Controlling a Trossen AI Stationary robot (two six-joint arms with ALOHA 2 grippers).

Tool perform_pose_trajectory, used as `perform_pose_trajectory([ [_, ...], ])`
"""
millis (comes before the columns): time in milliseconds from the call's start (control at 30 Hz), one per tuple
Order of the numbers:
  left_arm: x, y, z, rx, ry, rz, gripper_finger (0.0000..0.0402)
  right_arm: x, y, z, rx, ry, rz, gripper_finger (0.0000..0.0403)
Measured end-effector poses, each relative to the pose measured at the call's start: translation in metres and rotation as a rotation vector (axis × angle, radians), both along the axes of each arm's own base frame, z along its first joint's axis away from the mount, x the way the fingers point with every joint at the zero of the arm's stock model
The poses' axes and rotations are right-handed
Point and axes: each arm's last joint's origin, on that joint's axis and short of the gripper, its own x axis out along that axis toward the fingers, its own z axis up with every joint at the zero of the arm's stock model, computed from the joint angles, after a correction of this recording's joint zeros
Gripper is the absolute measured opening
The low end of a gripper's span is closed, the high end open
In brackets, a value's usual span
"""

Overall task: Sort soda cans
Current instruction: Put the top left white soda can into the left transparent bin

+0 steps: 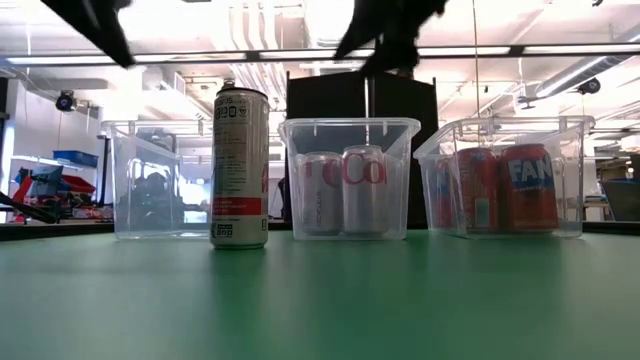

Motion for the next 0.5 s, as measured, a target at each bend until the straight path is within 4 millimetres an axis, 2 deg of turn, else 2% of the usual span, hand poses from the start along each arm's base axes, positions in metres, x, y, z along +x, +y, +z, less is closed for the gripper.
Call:
perform_pose_trajectory([
  [133,-0.018,0.010,0.007,-0.009,0.151,0.130,0.0361,-0.007,0.036,0.002,0.027,-0.009,0.088,0.0365],
  [333,-0.034,0.026,0.002,-0.074,0.149,0.251,0.0361,-0.013,0.089,-0.013,-0.019,0.025,0.166,0.0365],
  [500,-0.053,0.047,-0.008,-0.115,0.158,0.348,0.0361,-0.019,0.118,-0.021,-0.015,0.034,0.207,0.0365],
])
